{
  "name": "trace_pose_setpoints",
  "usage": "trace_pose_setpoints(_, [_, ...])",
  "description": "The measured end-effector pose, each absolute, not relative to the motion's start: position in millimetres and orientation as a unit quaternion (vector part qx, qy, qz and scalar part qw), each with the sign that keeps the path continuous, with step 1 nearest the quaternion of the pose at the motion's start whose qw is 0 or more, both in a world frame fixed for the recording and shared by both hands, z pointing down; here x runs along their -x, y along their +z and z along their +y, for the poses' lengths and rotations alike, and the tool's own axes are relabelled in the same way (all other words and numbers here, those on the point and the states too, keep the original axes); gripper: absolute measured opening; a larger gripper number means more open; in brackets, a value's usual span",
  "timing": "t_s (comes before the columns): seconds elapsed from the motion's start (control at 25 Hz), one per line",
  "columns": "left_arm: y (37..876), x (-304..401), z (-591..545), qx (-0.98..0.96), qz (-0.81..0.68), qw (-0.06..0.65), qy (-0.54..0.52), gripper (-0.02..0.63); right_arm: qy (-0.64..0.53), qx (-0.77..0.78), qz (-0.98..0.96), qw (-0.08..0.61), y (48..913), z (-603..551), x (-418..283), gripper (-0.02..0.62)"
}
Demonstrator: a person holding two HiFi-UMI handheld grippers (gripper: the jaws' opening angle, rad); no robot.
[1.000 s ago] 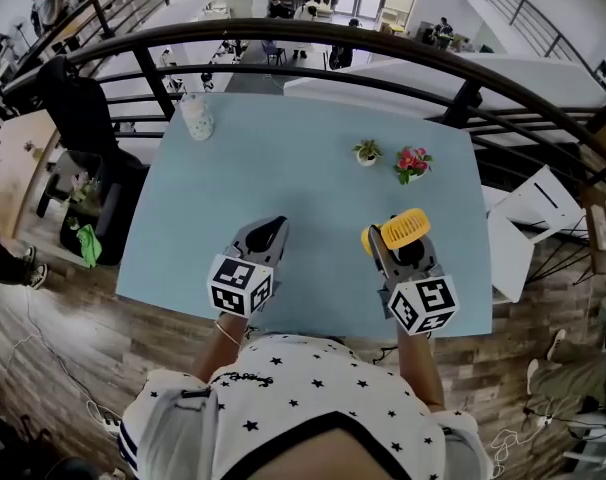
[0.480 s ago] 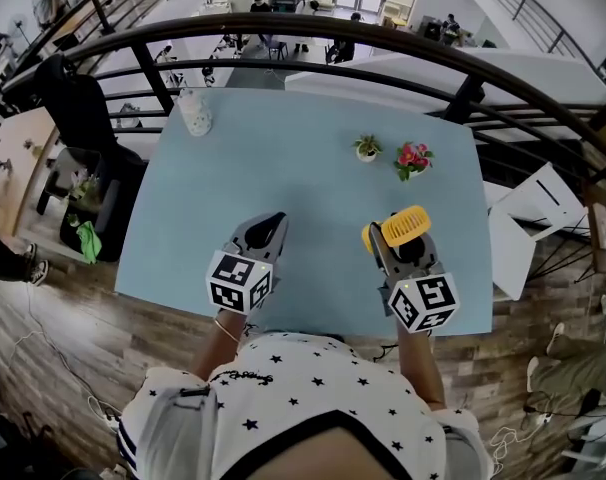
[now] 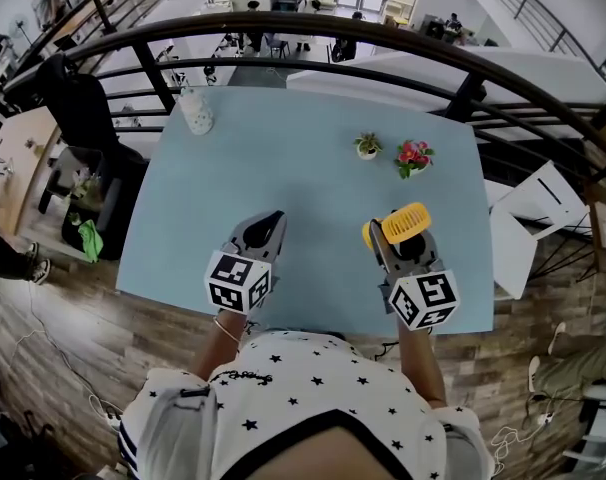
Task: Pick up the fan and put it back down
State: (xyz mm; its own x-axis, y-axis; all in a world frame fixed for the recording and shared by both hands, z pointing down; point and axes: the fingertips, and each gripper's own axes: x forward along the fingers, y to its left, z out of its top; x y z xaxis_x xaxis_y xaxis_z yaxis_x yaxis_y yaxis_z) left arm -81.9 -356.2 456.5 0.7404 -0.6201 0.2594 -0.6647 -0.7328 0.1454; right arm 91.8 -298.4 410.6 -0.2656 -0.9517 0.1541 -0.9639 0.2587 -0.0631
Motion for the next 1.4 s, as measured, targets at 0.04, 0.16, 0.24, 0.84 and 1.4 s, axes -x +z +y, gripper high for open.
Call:
trace_pose_setpoints(0.04, [457,82,-355,-0.926,-0.347,0.117,0.096,0.029,0.072,-0.604,-0.792,0.042,411,-298,-92,0.176])
trace_pose_setpoints(0.16, [457,83,-355,-0.925,-0.347,0.121,0.094,0.029,0.073,-0.604,-0.792,0.043,412,-298,-92,0.176])
trace_pose_setpoints(0.24, [458,83,-355,-0.924,-0.350,0.119,0.096,0.029,0.074,-0.603,-0.793,0.043,413,-299,-92,0.176])
trace_pose_setpoints(0.84, [459,106,-352,-0.908,-0.389,0.122,0.098,0.029,0.085,-0.588,-0.803,0.046,428,-314,-87,0.176])
trace_pose_setpoints(1.4, [461,144,-346,-0.874,-0.458,0.128,0.098,0.029,0.100,-0.574,-0.810,0.065,467,-345,-82,0.176])
